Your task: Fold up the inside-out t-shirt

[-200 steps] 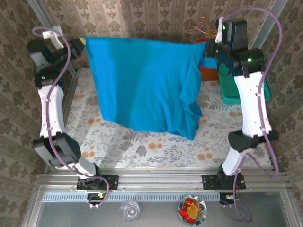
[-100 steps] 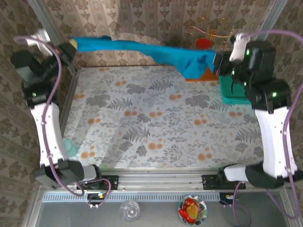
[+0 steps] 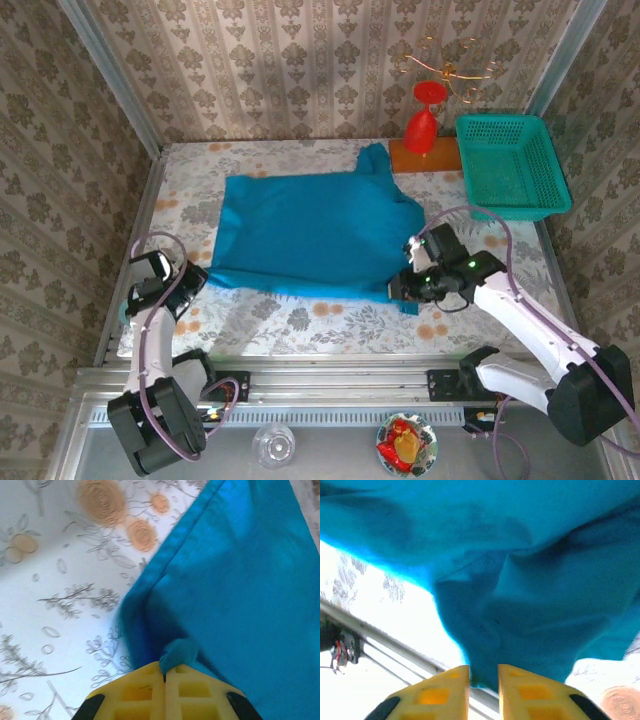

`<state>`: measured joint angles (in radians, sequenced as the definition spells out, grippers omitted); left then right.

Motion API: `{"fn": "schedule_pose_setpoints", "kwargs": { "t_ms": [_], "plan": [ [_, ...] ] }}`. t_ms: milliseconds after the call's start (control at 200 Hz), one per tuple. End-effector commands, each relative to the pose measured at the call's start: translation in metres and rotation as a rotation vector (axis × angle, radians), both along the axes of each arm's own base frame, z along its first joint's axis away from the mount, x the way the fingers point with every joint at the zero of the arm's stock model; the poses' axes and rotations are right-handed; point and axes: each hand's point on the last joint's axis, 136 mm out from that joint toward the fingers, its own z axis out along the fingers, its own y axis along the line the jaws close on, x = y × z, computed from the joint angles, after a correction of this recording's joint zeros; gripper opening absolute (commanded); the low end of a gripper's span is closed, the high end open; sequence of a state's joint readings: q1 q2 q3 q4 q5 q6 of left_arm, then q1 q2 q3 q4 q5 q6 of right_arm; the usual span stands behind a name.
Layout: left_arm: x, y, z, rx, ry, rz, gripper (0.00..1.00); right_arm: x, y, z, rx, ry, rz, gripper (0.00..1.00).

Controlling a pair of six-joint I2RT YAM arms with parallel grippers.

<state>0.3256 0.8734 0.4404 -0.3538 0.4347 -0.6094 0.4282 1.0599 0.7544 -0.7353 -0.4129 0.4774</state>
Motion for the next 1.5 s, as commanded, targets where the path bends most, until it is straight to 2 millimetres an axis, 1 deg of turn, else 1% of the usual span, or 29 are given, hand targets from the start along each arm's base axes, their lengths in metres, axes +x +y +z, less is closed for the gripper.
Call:
{"fn": "schedule_pose_setpoints", "kwargs": {
  "t_ms": [0, 60, 165, 245, 280, 375, 490, 545, 575, 615, 705, 760, 810, 835, 900, 965, 1035, 1085, 1095, 1115, 1130, 1200, 1230, 1255, 1305, 1340, 1495],
  "plan": [
    [0.004, 0.022, 0.015, 0.108, -0.043, 0.061, 0.00, 0.005, 0.016, 0.008, 0.084, 0.006, -0.039, 0.41],
    [0.004, 0.028, 0.021, 0.135, -0.052, 0.080, 0.00, 0.007, 0.007, 0.007, 0.036, -0.002, -0.070, 0.45],
    [0.002, 0.040, 0.032, 0.183, -0.066, 0.123, 0.08, 0.015, -0.016, 0.007, -0.089, -0.027, -0.151, 0.50],
    [0.001, 0.044, 0.041, 0.209, -0.081, 0.140, 0.26, 0.017, -0.028, 0.000, -0.161, -0.013, -0.196, 0.50],
    [0.000, 0.045, 0.044, 0.218, -0.085, 0.143, 0.30, 0.016, -0.030, -0.005, -0.177, 0.008, -0.201, 0.50],
    [-0.004, 0.047, 0.054, 0.258, -0.093, 0.139, 0.33, 0.013, -0.030, -0.019, -0.202, 0.053, -0.198, 0.50],
    [-0.007, 0.048, 0.067, 0.300, -0.120, 0.121, 0.38, 0.013, -0.020, -0.033, -0.189, 0.088, -0.171, 0.50],
    [-0.007, 0.045, 0.071, 0.303, -0.141, 0.107, 0.40, 0.014, -0.013, -0.041, -0.168, 0.107, -0.149, 0.51],
    [-0.006, 0.043, 0.072, 0.297, -0.156, 0.097, 0.41, 0.016, -0.013, -0.046, -0.180, 0.115, -0.149, 0.51],
    [-0.002, 0.038, 0.073, 0.280, -0.184, 0.074, 0.41, 0.018, -0.019, -0.054, -0.228, 0.121, -0.163, 0.51],
    [0.008, 0.019, 0.075, 0.212, -0.238, -0.010, 0.39, 0.023, -0.037, -0.069, -0.359, 0.120, -0.180, 0.49],
    [0.013, 0.007, 0.074, 0.188, -0.246, -0.063, 0.37, 0.024, -0.041, -0.078, -0.393, 0.127, -0.183, 0.48],
    [0.016, 0.000, 0.069, 0.190, -0.226, -0.098, 0.35, 0.023, -0.045, -0.085, -0.417, 0.137, -0.195, 0.47],
    [0.017, -0.003, 0.067, 0.195, -0.216, -0.116, 0.35, 0.019, -0.049, -0.094, -0.449, 0.170, -0.204, 0.47],
    [0.022, -0.014, 0.062, 0.205, -0.192, -0.171, 0.33, 0.012, -0.056, -0.103, -0.497, 0.202, -0.223, 0.46],
    [0.028, -0.024, 0.057, 0.201, -0.176, -0.216, 0.33, 0.003, -0.061, -0.107, -0.533, 0.222, -0.244, 0.46],
    [0.034, -0.035, 0.050, 0.186, -0.166, -0.250, 0.32, -0.006, -0.061, -0.108, -0.528, 0.236, -0.265, 0.46],
    [0.039, -0.040, 0.042, 0.168, -0.151, -0.258, 0.30, -0.016, -0.060, -0.110, -0.514, 0.256, -0.282, 0.41],
    [0.039, -0.041, 0.040, 0.163, -0.146, -0.258, 0.29, -0.016, -0.059, -0.107, -0.497, 0.243, -0.289, 0.40],
    [0.041, -0.043, 0.037, 0.156, -0.139, -0.260, 0.28, -0.019, -0.057, -0.106, -0.482, 0.243, -0.297, 0.37],
    [0.042, -0.045, 0.034, 0.149, -0.133, -0.261, 0.27, -0.021, -0.057, -0.106, -0.473, 0.245, -0.304, 0.34],
    [0.048, -0.052, 0.024, 0.122, -0.115, -0.273, 0.25, -0.033, -0.054, -0.106, -0.428, 0.253, -0.330, 0.13],
    [0.051, -0.055, 0.019, 0.115, -0.108, -0.280, 0.24, -0.037, -0.055, -0.106, -0.418, 0.258, -0.344, 0.06],
    [0.052, -0.057, 0.014, 0.108, -0.093, -0.283, 0.23, -0.040, -0.057, -0.106, -0.415, 0.263, -0.358, 0.03],
    [0.056, -0.060, 0.006, 0.094, -0.070, -0.292, 0.22, -0.046, -0.063, -0.105, -0.422, 0.266, -0.385, 0.00],
    [0.058, -0.061, -0.001, 0.084, -0.052, -0.298, 0.22, -0.050, -0.068, -0.105, -0.429, 0.266, -0.404, 0.00],
    [0.063, -0.059, -0.034, 0.039, 0.047, -0.289, 0.20, -0.057, -0.071, -0.103, -0.381, 0.261, -0.481, 0.00]
  ]
}}
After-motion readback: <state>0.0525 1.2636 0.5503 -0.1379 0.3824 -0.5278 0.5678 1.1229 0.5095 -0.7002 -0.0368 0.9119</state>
